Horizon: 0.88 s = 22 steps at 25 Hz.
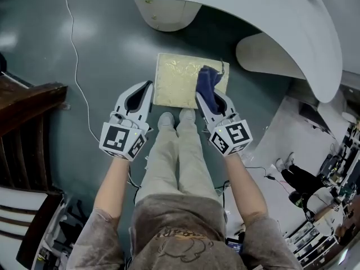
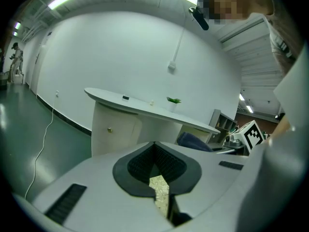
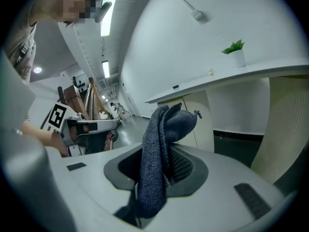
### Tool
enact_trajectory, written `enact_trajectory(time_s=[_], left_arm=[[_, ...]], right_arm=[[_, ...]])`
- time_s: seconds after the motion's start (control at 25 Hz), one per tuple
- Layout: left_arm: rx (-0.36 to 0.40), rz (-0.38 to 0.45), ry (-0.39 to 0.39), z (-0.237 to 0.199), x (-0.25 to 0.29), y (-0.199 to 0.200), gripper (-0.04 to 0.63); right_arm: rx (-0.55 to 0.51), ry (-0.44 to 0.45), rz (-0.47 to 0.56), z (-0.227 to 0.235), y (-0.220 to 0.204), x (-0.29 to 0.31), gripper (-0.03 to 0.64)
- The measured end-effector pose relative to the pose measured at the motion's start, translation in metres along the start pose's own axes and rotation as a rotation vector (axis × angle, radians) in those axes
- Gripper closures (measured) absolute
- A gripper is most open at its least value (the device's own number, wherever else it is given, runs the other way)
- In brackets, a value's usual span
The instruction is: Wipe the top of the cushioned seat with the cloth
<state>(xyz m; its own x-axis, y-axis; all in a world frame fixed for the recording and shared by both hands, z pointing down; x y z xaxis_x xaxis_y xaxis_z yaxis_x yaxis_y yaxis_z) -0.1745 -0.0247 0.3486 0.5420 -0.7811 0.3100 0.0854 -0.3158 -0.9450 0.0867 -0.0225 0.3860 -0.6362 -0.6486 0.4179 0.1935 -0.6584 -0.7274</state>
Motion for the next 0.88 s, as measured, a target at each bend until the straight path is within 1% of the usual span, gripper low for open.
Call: enact_trajectory(time_s=[0.2,0.4,0.64,0.88], left_arm=[[-0.012,-0.025,0.013,0.001,0.008,-0.023,0.586],[-0.026,-0.034,0.023,0.001,0.019,-0.038,0.586],[-0.035,-0.050,0.028,0.003,0.013,-0.046,0.586],[-0.039,-0.075,0.046,0.001,0.021,-0.048,0.586]], right_arm=[[-0.024,0.045,-0.066,0.012,-0.016,0.043,0.498],[-0.041,0.064,-0.114,0.027,-0.027,0.091,0.499],[-0.088,0.077,-0.190,0.027,-0.046,0.142,0.499],[-0.109,0.074,-0.285,0.045,-0.053,0.189,0.499]])
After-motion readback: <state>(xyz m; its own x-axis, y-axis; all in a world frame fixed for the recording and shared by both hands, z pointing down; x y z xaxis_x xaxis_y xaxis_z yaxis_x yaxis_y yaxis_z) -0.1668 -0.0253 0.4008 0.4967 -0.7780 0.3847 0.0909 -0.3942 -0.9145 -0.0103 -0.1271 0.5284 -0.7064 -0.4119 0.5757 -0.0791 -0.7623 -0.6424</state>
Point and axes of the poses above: the fingertips, and each gripper's own axes: x forward along the fingers, z to its right, y out of its top, the point moved 10 cm from there along -x, backward along the fingers, and after that the axes turned 13 degrees about x, right-handed, at the moved point
